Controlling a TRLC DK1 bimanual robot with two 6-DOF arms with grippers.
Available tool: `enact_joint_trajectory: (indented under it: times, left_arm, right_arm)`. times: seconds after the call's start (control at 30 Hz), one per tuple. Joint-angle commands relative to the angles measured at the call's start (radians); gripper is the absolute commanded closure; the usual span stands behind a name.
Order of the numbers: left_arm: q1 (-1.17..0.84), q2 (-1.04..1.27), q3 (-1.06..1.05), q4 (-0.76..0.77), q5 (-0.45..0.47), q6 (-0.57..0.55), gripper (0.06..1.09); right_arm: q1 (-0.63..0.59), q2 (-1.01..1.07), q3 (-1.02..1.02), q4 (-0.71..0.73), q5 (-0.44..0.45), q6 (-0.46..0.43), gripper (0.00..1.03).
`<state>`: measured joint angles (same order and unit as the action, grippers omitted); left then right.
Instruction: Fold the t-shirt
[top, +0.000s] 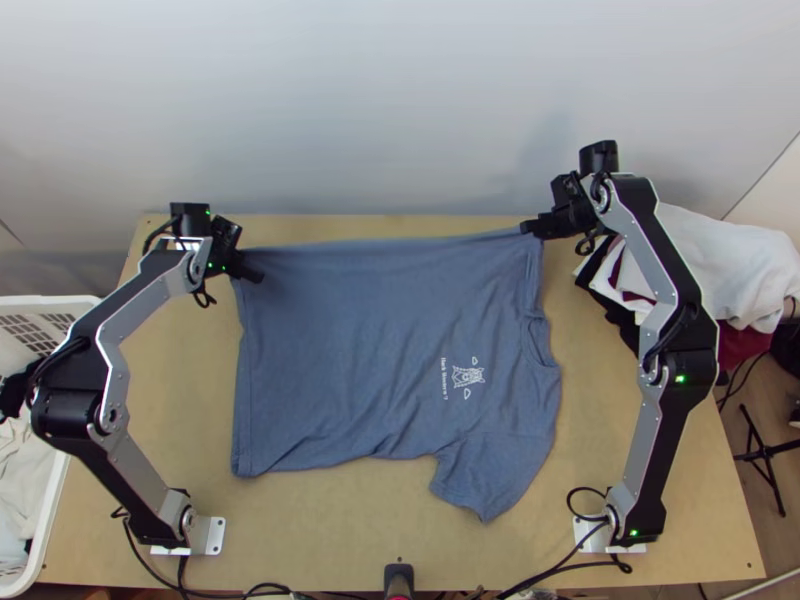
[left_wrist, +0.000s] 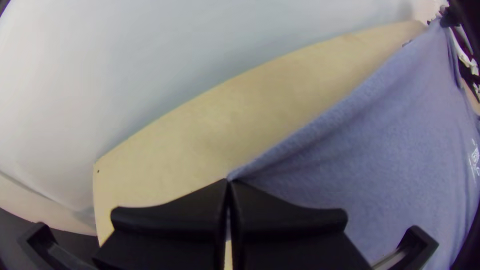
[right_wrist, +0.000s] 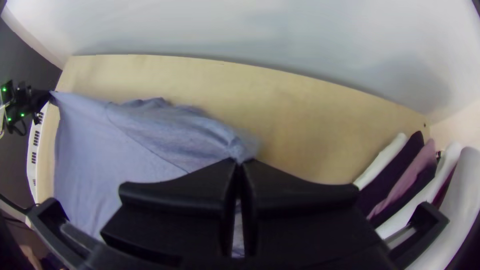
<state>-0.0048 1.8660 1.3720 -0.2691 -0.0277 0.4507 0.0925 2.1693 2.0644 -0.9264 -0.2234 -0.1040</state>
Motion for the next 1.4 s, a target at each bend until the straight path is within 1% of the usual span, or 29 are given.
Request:
enact_joint_trajectory:
  times: [0.0,0.2,0.47,0.53,0.67,0.77,1.07,1.27,1.3,1.37]
  left_arm:
    - [-0.020,0.010,-0.053,-0.012,-0.003,-0.003,1.05]
    - [-0.047,-0.085,-0.139,-0.022,-0.003,-0.038,1.05]
    - [-0.103,-0.298,-0.264,-0.076,-0.008,-0.037,1.05]
    - [-0.132,-0.337,-0.300,-0.078,-0.026,-0.017,1.05]
    - [-0.175,-0.396,-0.386,-0.059,-0.069,-0.014,1.05]
    - [-0.195,-0.433,-0.449,-0.058,-0.074,-0.007,1.05]
    - [-0.169,-0.498,-0.579,-0.042,-0.098,0.034,1.05]
    - [-0.178,-0.501,-0.634,-0.022,-0.106,0.034,1.05]
    - [-0.181,-0.501,-0.640,-0.019,-0.115,0.031,1.05]
    - [-0.184,-0.502,-0.649,0.004,-0.129,0.017,1.03]
  right_arm:
    - [0.010,-0.008,-0.043,-0.057,0.002,0.006,1.00]
    - [0.052,-0.154,-0.236,-0.063,0.002,-0.017,1.00]
    - [0.053,-0.328,-0.448,-0.063,0.004,-0.023,1.00]
    - [0.050,-0.353,-0.501,-0.063,0.004,-0.025,1.00]
    - [0.044,-0.398,-0.616,-0.052,0.006,-0.023,1.00]
    - [0.042,-0.439,-0.699,-0.019,0.006,-0.023,1.00]
    - [0.023,-0.431,-0.771,0.028,0.006,-0.037,1.00]
    - [0.019,-0.394,-0.806,0.061,0.006,-0.048,1.00]
    - [0.018,-0.391,-0.813,0.067,0.006,-0.048,0.97]
    - [0.018,-0.388,-0.823,0.078,0.006,-0.048,0.89]
